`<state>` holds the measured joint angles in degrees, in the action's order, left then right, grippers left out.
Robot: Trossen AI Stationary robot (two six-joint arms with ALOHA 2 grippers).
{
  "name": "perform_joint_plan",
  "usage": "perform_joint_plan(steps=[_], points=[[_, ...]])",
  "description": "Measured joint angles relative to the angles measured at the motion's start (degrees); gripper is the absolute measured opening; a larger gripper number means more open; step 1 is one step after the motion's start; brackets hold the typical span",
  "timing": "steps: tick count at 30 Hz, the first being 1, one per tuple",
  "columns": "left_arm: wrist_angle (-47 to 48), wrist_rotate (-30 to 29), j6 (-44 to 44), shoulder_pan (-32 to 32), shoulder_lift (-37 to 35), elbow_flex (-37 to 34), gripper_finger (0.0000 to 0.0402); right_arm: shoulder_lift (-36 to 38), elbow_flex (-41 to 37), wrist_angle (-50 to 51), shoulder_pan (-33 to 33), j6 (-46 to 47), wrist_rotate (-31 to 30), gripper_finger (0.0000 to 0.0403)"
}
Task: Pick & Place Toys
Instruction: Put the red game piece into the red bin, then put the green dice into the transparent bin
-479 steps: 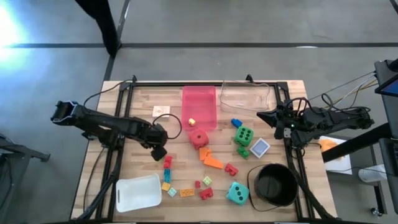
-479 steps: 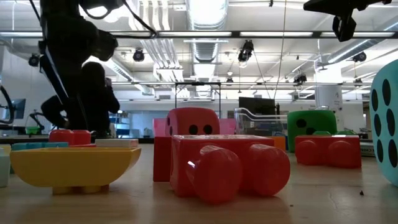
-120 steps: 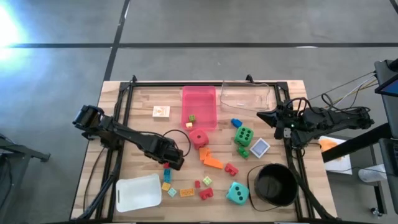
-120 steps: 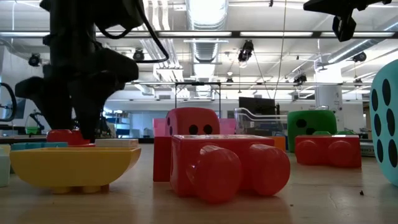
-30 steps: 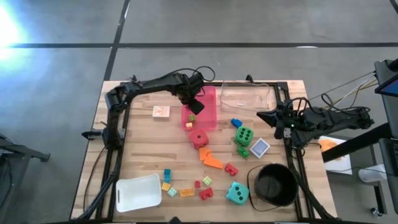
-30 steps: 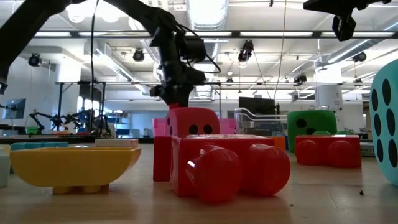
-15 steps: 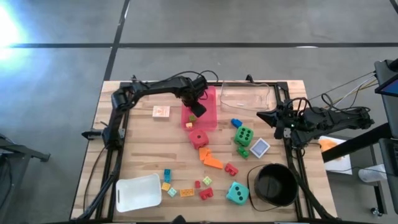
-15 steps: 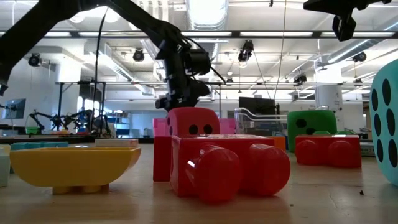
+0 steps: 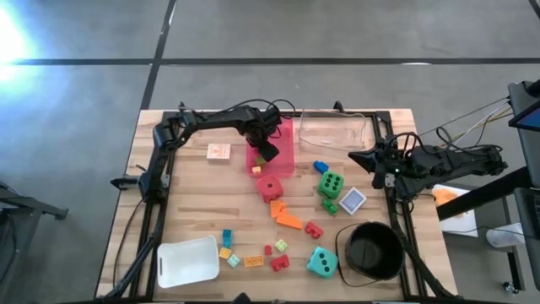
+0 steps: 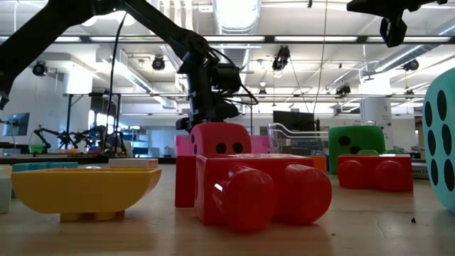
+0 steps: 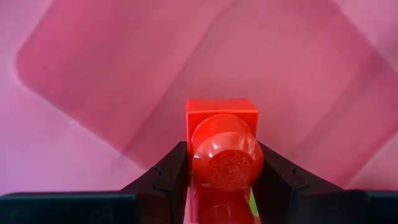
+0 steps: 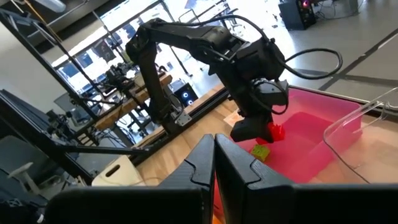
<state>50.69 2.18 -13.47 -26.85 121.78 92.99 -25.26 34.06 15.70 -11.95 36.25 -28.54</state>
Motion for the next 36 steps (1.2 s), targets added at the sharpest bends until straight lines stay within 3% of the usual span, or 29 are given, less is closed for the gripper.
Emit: perform_joint_plan(steps=[10, 17, 22, 36], points=[[-0.2, -1.1, -0.4, 0.0, 0.0, -0.4, 0.0135, 0.0, 0.0, 0.0, 0.0, 0.0, 0.0, 0.0009], [-0.1, -1.1, -0.4, 0.0, 0.0, -0.4, 0.0229, 0.0, 0.0, 0.0, 0.0, 0.0, 0.0, 0.0009], [0.1, -1.1, -0.4, 0.0, 0.0, -0.4, 0.0264, 0.0, 0.0, 0.0, 0.0, 0.0, 0.0, 0.0009], [0.3, -1.3, -4.3, 0.2, -5.3, -0.3, 0.0271, -0.1, 0.0, -0.6, 0.0, 0.4, -1.6, 0.0009]])
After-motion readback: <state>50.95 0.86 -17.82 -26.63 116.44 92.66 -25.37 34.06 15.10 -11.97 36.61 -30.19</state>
